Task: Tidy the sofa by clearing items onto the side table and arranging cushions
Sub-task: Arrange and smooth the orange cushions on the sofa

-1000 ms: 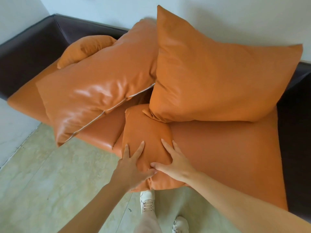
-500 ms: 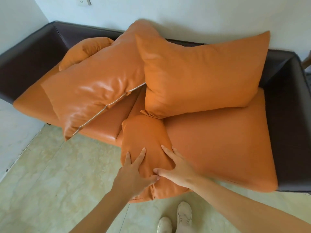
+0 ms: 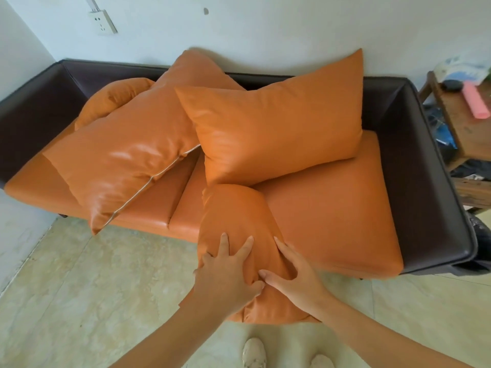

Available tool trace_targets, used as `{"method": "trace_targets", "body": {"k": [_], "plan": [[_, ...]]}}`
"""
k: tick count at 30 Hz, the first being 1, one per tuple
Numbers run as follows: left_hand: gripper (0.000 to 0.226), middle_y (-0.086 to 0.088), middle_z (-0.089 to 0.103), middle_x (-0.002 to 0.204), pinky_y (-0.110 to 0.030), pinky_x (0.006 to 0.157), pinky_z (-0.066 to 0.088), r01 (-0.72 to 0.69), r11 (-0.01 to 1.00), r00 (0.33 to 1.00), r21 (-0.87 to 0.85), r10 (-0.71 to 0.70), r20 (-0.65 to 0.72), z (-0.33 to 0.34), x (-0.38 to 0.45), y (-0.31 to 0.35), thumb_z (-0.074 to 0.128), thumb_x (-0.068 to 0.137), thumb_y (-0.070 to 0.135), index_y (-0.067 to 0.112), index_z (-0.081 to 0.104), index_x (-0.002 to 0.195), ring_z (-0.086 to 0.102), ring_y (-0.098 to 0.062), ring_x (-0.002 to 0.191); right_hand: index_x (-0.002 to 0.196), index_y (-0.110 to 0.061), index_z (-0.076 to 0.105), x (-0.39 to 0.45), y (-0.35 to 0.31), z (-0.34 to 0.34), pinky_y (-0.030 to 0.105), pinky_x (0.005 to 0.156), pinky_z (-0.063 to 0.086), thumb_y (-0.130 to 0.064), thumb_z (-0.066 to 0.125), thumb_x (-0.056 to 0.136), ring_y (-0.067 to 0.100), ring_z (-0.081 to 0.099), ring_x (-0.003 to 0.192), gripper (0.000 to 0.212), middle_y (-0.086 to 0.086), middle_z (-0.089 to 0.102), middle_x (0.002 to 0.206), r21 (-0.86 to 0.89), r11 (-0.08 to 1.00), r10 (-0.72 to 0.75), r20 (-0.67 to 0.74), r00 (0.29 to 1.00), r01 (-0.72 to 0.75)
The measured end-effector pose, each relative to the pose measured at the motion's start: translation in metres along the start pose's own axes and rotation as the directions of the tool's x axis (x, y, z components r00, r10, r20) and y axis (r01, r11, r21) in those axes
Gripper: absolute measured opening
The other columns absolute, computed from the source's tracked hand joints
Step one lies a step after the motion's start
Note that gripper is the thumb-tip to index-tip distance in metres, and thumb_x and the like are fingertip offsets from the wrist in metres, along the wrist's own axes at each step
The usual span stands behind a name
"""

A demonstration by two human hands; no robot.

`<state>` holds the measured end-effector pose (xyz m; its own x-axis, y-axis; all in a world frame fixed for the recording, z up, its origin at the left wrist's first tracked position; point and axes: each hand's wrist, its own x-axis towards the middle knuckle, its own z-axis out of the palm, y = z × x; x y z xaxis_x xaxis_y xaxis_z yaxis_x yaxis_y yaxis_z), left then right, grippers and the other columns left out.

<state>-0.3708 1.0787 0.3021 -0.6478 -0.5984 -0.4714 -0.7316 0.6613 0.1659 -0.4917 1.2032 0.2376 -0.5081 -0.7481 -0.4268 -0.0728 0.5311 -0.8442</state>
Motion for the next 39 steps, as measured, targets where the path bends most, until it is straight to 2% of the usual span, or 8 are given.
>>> {"method": "trace_targets", "body": {"k": [4,9,16,22,26,30,34,39], "plan": [[0.085,0.001,-0.004,0.163,-0.049,0.102,0.043,-0.056,0.998,0.998,-0.017,0.055,-0.032,0.004,0.013,0.057,0.052,0.08,0.067,0.057,-0.002,0.146,0.027,-0.039,0.138,0.141,-0.053,0.03,-0.007,0.015,-0.057,0.022,0.108,0.022,-0.062,0.071,0.07,-0.005,0.021,0.136,0.083,-0.021,0.02,0.155,-0.048,0.999,-0.029,-0.09,0.996,0.025],[0.084,0.0,0.0,0.163,-0.05,0.103,0.042,-0.124,0.991,0.991,-0.055,0.12,-0.065,0.019,0.034,0.131,0.051,0.08,0.07,0.055,0.001,0.147,0.023,-0.042,0.14,0.14,-0.056,0.029,-0.009,0.039,-0.14,0.04,0.115,0.028,-0.075,0.062,0.065,0.003,0.025,0.14,0.084,-0.026,0.023,0.153,-0.183,0.983,-0.056,-0.14,0.989,0.029],[0.08,0.009,0.001,0.163,-0.05,0.108,0.036,-0.265,0.958,0.96,-0.106,0.253,-0.116,0.052,0.084,0.206,0.053,0.081,0.069,0.054,0.01,0.148,0.014,-0.038,0.146,0.141,-0.051,0.031,-0.003,0.091,-0.207,0.027,0.104,0.034,-0.059,0.068,0.076,0.003,0.033,0.135,0.075,-0.023,0.026,0.152,-0.229,0.973,-0.058,-0.326,0.943,-0.019],[0.091,0.015,-0.01,0.161,-0.053,0.109,0.034,-0.272,0.945,0.959,-0.182,0.251,-0.131,0.098,0.139,0.229,0.055,0.077,0.074,0.055,0.0,0.147,0.006,-0.034,0.147,0.135,-0.067,0.014,0.036,0.128,-0.235,0.04,0.1,0.044,-0.071,0.06,0.073,0.009,0.039,0.132,0.077,-0.032,0.009,0.153,-0.298,0.95,-0.003,-0.307,0.952,-0.093],[0.117,0.022,-0.03,0.152,-0.05,0.108,0.035,-0.223,0.927,0.975,-0.301,0.214,-0.064,0.127,0.16,0.224,0.053,0.049,0.09,0.063,-0.018,0.138,0.01,-0.033,0.142,0.137,-0.068,0.001,0.046,0.163,-0.231,0.045,0.1,0.044,-0.081,0.052,0.062,0.022,0.039,0.131,0.092,-0.034,-0.005,0.153,-0.341,0.936,0.007,-0.223,0.975,-0.085],[0.137,0.021,-0.045,0.143,-0.046,0.105,0.036,-0.203,0.905,0.975,-0.374,0.224,0.014,0.152,0.171,0.209,0.07,0.04,0.084,0.06,-0.023,0.138,0.008,-0.031,0.14,0.14,-0.06,-0.013,0.052,0.193,-0.213,0.053,0.112,0.028,-0.083,0.048,0.066,0.025,0.012,0.145,0.099,-0.029,-0.023,0.152,-0.419,0.904,0.009,-0.186,0.983,-0.087],[0.156,0.013,-0.052,0.141,-0.047,0.108,0.031,-0.143,0.903,0.969,-0.406,0.21,0.127,0.171,0.178,0.188,0.084,0.033,0.071,0.056,-0.034,0.134,-0.01,-0.025,0.145,0.139,-0.059,-0.019,0.089,0.17,-0.19,0.065,0.113,-0.001,-0.081,0.018,0.08,0.019,-0.026,0.143,0.073,-0.026,-0.036,0.148,-0.531,0.835,0.052,-0.185,0.981,-0.145],[0.161,0.012,-0.061,0.131,-0.066,0.113,0.013,-0.214,0.925,0.906,-0.314,0.308,0.29,0.163,0.211,0.176,0.085,0.038,0.07,0.05,-0.05,0.124,-0.026,-0.023,0.145,0.139,-0.056,-0.023,0.166,0.137,-0.171,0.077,0.103,0.0,-0.077,0.013,0.086,0.041,-0.037,0.135,0.068,-0.014,-0.045,0.146,-0.718,0.668,0.083,-0.191,0.978,-0.197]]}}
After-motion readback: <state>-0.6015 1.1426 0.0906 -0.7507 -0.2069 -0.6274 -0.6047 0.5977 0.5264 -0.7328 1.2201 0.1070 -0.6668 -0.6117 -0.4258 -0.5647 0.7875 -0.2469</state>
